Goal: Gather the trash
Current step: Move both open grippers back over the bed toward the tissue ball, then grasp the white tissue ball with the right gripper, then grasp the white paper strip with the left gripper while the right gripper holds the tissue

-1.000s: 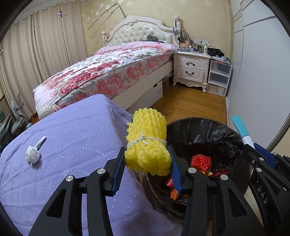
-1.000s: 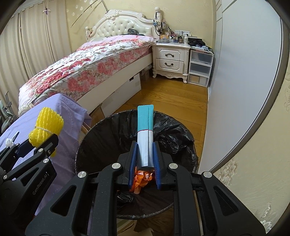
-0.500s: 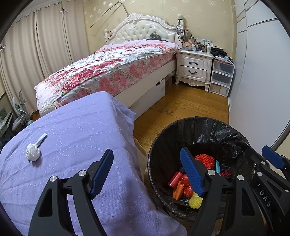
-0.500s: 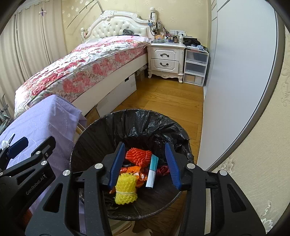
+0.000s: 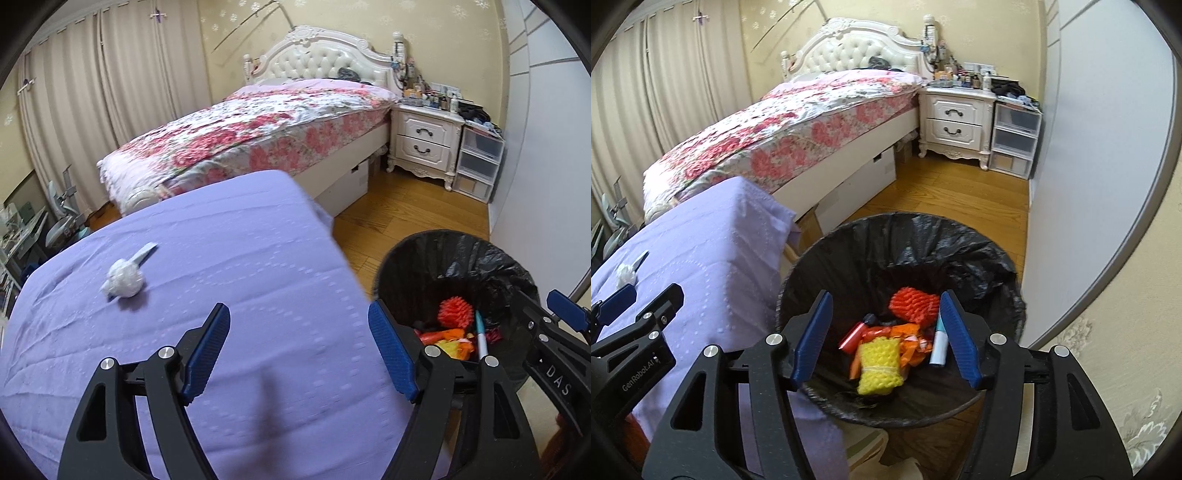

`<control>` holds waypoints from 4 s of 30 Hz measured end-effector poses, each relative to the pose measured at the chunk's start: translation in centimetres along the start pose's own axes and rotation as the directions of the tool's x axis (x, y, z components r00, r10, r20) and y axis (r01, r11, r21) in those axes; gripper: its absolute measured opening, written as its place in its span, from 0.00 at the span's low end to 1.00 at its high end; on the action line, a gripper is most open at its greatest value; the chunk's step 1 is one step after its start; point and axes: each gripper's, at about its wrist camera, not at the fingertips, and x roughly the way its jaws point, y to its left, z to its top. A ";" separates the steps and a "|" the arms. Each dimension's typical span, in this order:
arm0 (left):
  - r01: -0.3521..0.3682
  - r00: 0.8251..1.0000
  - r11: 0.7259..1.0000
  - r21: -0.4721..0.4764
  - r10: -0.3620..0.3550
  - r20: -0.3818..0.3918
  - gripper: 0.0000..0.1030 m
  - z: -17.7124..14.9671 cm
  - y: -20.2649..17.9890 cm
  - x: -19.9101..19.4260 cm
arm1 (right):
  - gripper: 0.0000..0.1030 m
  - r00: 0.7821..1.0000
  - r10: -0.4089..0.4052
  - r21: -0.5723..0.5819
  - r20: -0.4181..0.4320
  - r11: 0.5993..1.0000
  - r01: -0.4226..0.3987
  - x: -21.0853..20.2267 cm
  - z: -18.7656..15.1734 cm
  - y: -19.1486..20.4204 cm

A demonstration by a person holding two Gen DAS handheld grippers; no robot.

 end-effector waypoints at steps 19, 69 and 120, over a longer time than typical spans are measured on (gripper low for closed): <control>-0.239 0.971 0.954 -0.180 0.232 -0.058 0.73 -5.0 16.6 -1.7 | 0.59 0.982 0.178 -0.219 -0.060 0.958 -0.187 -0.8 -1.1 14.4; -0.336 0.942 0.835 -0.435 0.287 -0.175 0.73 -10.5 34.2 -2.9 | 0.34 0.949 0.258 -0.442 -0.181 0.841 -0.313 3.6 -1.3 36.2; -0.198 0.979 0.951 -0.236 0.182 -0.089 0.73 -3.0 23.3 2.6 | 0.32 0.978 0.160 -0.339 -0.132 0.920 -0.196 6.8 2.5 26.4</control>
